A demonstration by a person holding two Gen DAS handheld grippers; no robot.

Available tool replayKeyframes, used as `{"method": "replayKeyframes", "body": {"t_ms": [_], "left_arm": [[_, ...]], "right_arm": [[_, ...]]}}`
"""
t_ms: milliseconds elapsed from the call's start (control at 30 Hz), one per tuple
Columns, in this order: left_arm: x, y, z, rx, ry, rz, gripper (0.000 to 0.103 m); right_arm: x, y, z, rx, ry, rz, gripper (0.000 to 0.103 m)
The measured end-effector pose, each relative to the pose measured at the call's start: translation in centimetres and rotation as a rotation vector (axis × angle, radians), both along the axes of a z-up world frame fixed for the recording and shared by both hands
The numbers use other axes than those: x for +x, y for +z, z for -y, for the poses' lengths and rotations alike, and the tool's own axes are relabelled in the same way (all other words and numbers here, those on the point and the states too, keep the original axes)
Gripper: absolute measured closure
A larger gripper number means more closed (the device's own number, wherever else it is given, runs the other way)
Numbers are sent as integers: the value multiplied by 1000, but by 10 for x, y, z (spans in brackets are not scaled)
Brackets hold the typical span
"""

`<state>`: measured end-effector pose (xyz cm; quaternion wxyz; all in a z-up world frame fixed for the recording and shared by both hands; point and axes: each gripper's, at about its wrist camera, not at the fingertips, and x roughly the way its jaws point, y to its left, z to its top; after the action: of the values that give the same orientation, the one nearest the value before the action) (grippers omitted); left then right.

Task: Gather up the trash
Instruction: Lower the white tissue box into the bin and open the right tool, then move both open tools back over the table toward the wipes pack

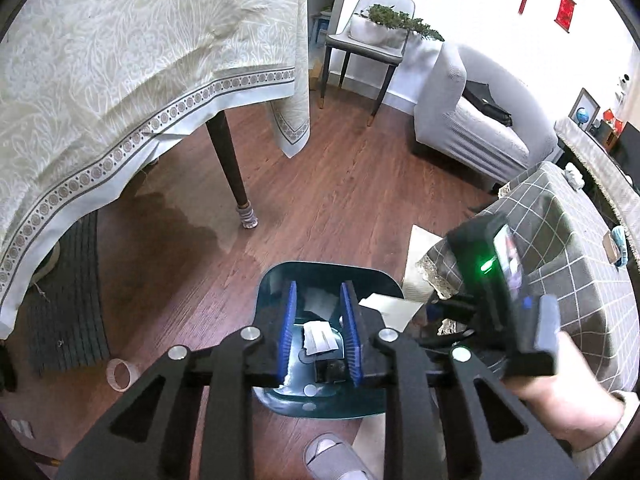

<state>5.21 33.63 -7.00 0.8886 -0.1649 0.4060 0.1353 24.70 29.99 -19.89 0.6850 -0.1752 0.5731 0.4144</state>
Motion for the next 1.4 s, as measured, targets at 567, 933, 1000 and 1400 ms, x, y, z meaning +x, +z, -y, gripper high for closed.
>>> {"method": "replayKeyframes", "body": {"t_ms": [567,933,1000,1400], "left_arm": [[-6,52,24,-13,-18,128,80],[-10,87,47,11,-24,217,79],[-8,90,50,13,-28,221,79],[11,102,89,25,-76,252,72]], "right_arm": [[-7,-26,15,-69,32,-19,36],[-11,55,35,92,43,80,47],[-11,74,44,124,34,103,49],[2,153,108,229,-45,258,54]]}}
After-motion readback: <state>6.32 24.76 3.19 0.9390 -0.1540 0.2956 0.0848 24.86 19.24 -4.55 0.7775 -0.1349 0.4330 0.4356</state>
